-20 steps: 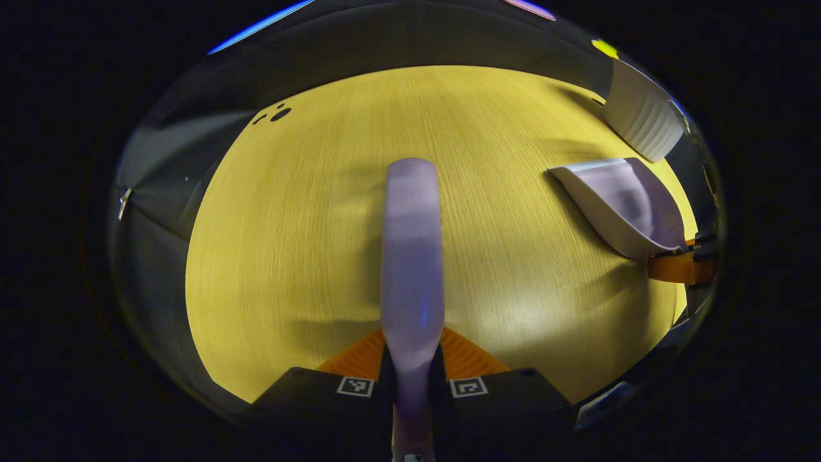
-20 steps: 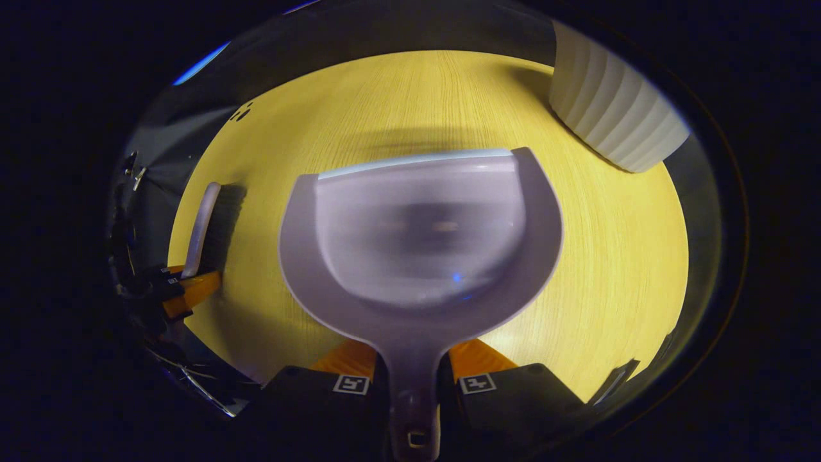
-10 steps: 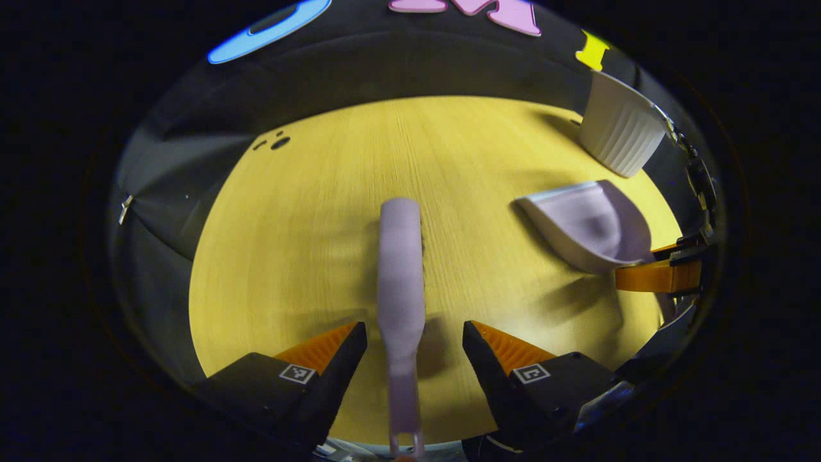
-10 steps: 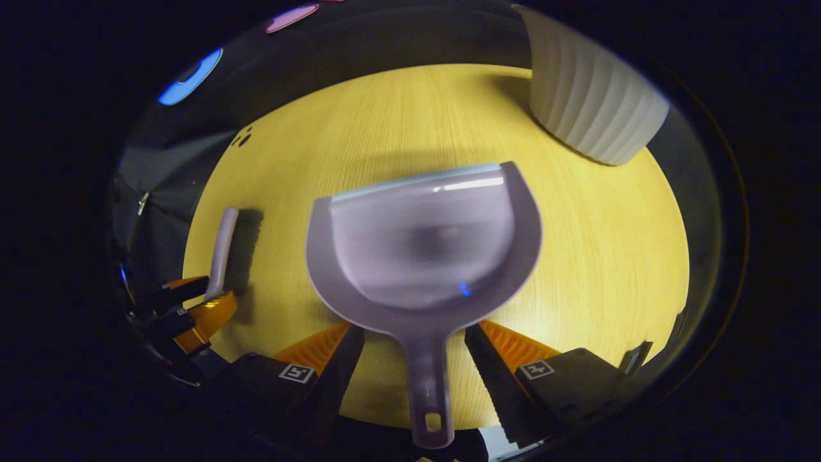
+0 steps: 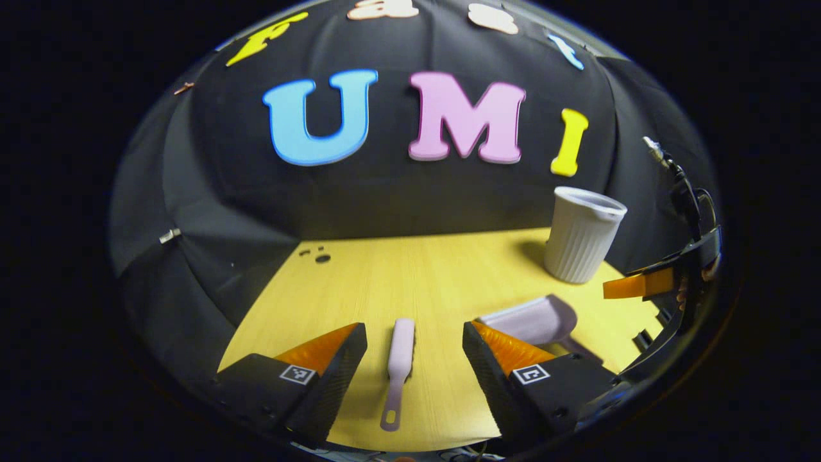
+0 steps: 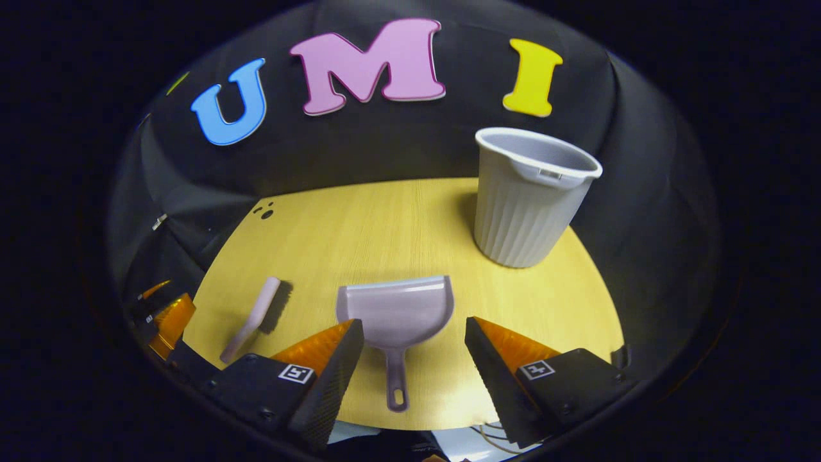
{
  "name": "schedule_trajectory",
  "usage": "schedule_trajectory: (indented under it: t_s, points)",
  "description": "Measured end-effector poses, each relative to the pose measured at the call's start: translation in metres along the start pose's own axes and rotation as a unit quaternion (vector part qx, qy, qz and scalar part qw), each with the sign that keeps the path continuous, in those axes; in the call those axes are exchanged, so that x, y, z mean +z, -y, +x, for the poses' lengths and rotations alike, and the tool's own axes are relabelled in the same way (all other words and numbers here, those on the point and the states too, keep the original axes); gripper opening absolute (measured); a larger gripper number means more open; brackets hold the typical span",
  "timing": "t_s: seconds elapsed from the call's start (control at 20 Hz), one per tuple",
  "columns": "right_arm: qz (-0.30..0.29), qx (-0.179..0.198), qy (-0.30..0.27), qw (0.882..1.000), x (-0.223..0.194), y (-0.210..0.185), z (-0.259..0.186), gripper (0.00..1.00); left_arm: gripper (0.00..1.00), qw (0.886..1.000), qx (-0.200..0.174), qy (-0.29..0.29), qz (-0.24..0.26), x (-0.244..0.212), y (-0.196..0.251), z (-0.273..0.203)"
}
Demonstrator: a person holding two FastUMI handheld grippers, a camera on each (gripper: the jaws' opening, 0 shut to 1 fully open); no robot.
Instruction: Pick up the small broom and dustpan from the desktop, sweep the trash into the dustpan with the broom, and then empty the trash into the garbage bin.
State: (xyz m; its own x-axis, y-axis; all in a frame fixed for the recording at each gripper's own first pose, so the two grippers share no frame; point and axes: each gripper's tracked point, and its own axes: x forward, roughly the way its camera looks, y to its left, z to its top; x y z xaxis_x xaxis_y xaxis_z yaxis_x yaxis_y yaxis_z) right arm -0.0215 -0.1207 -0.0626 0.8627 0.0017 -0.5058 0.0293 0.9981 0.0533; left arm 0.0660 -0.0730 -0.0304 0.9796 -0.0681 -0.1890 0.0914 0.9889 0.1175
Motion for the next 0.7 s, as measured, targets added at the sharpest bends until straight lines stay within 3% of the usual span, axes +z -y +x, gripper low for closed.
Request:
schedule_trajectory:
  t_s: [0.25, 0.45, 0.6, 0.7]
  points:
    - [-0.031, 0.010, 0.118, 0.993, 0.034, -0.009, -0.070, 0.99, 0.96, 0.995, 0.012, 0.096, 0.001, 0.043, 0.011, -0.069]
    - [-0.035, 0.024, 0.168, 0.985, 0.031, -0.016, -0.099, 0.99, 0.96, 0.992, 0.000, 0.127, -0.022, 0.051, 0.029, -0.095]
    - [-0.037, 0.038, 0.153, 0.987, 0.009, -0.018, -0.090, 0.99, 0.96, 0.991, -0.012, 0.134, -0.013, 0.055, 0.043, -0.105]
    - [-0.035, 0.058, 0.126, 0.990, -0.007, -0.018, -0.081, 0.99, 0.96, 0.992, 0.004, 0.129, -0.004, 0.055, 0.042, -0.103]
